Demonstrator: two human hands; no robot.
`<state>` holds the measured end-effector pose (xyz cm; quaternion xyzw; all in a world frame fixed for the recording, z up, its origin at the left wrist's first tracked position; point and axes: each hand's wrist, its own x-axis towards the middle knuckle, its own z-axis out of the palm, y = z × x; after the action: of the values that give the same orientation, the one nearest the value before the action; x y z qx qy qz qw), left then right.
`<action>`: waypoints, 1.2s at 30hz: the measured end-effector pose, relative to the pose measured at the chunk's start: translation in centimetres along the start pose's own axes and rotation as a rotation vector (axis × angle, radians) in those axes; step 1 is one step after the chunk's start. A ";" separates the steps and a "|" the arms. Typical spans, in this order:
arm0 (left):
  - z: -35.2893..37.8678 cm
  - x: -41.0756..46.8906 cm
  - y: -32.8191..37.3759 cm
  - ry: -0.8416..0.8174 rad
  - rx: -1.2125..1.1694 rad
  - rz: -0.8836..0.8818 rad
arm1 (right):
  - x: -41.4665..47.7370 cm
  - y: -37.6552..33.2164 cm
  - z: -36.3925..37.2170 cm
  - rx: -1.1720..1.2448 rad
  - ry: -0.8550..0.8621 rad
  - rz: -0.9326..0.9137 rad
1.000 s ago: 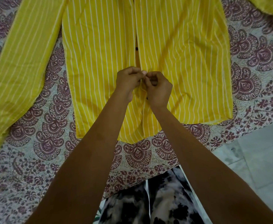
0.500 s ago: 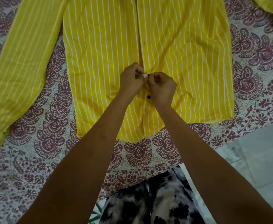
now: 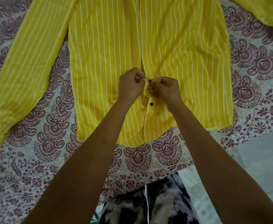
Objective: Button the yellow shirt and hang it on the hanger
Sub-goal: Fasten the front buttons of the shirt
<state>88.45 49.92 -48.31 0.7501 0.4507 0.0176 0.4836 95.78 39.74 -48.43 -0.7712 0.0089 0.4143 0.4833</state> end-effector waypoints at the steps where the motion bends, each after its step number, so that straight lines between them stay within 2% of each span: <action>1: -0.3 0.3 0.0 0.012 -0.014 0.007 | 0.2 -0.2 -0.2 -0.095 0.048 -0.049; 3: -0.8 0.9 0.3 0.049 -0.044 0.021 | 0.5 -0.7 -0.5 -0.247 0.185 -0.187; 5: -0.8 1.4 0.6 0.085 -0.047 0.016 | 0.8 -1.6 -0.5 -0.268 0.250 -0.308; 7: -0.9 2.3 0.8 0.109 -0.052 0.004 | 1.5 -2.9 0.2 -0.306 0.199 -0.417; 9: -0.9 3.1 1.2 0.118 -0.044 -0.030 | 2.2 -3.8 1.3 -0.446 0.099 -0.483; 13: -1.5 4.6 1.8 0.059 0.097 -0.030 | 4.3 -5.4 2.3 -0.736 0.042 -0.476; 16: -2.0 5.8 1.8 0.015 0.251 0.023 | 5.6 -6.2 1.6 -0.815 0.025 -0.449; 21: -2.2 7.1 2.2 0.034 0.278 0.037 | 6.1 -6.3 2.2 -0.841 -0.057 -0.433; 25: -2.1 7.3 2.4 0.030 0.246 -0.003 | 6.0 -6.1 3.2 -1.023 0.041 -0.470; 27: -2.3 7.4 2.4 0.024 0.241 -0.001 | 6.0 -6.2 2.9 -0.960 0.116 -0.480; 30: -2.1 7.6 2.5 0.037 0.254 0.013 | 6.1 -6.2 1.6 -0.639 0.178 -0.417; 32: -1.7 7.6 2.9 0.036 0.261 0.016 | 6.1 -6.3 0.8 -0.475 0.179 -0.363; 36: -0.8 7.4 3.5 0.035 0.351 0.063 | 6.4 -5.6 0.5 -0.310 0.106 -0.244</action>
<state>94.73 55.17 -48.34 0.8364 0.4313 -0.0331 0.3365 101.99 45.60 -48.50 -0.8523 -0.1230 0.3079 0.4044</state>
